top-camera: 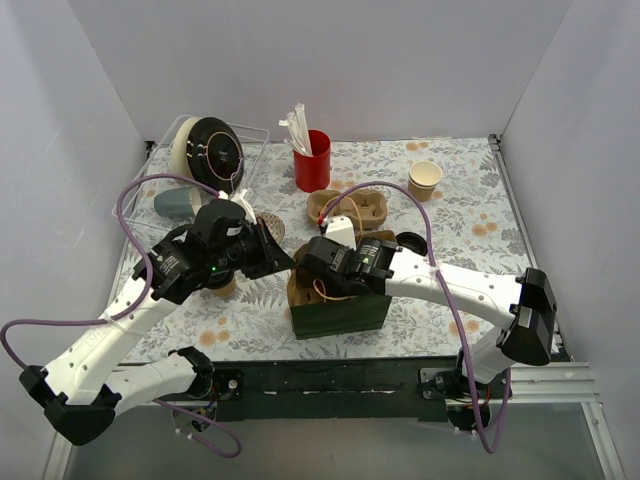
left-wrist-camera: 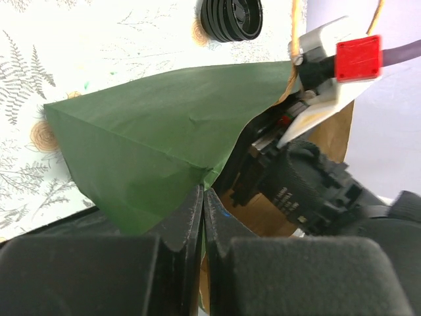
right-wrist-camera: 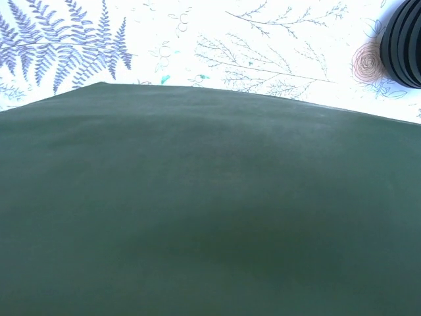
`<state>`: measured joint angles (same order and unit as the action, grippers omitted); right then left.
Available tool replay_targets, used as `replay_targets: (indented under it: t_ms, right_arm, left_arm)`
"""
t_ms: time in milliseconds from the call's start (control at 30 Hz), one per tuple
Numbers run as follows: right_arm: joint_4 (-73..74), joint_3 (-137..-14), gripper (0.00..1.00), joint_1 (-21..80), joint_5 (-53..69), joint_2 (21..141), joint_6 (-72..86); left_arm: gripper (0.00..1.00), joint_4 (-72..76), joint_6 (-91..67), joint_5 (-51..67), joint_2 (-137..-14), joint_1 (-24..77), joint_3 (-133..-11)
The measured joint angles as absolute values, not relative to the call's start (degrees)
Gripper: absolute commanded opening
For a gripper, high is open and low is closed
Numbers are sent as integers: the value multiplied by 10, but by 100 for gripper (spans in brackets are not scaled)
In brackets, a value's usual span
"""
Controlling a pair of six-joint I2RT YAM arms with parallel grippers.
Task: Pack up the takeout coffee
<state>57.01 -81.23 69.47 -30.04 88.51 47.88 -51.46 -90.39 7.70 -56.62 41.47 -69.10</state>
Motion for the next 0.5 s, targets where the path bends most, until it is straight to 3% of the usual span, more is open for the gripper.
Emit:
replay_targets:
  t_ms: [200, 500]
  right_arm:
    - [549, -795, 50, 690, -305, 885, 482]
    - [540, -793, 84, 687, -319, 886, 492]
  left_arm:
    - [0, -519, -922, 75, -575, 415, -691]
    - [0, -523, -930, 70, -579, 415, -691]
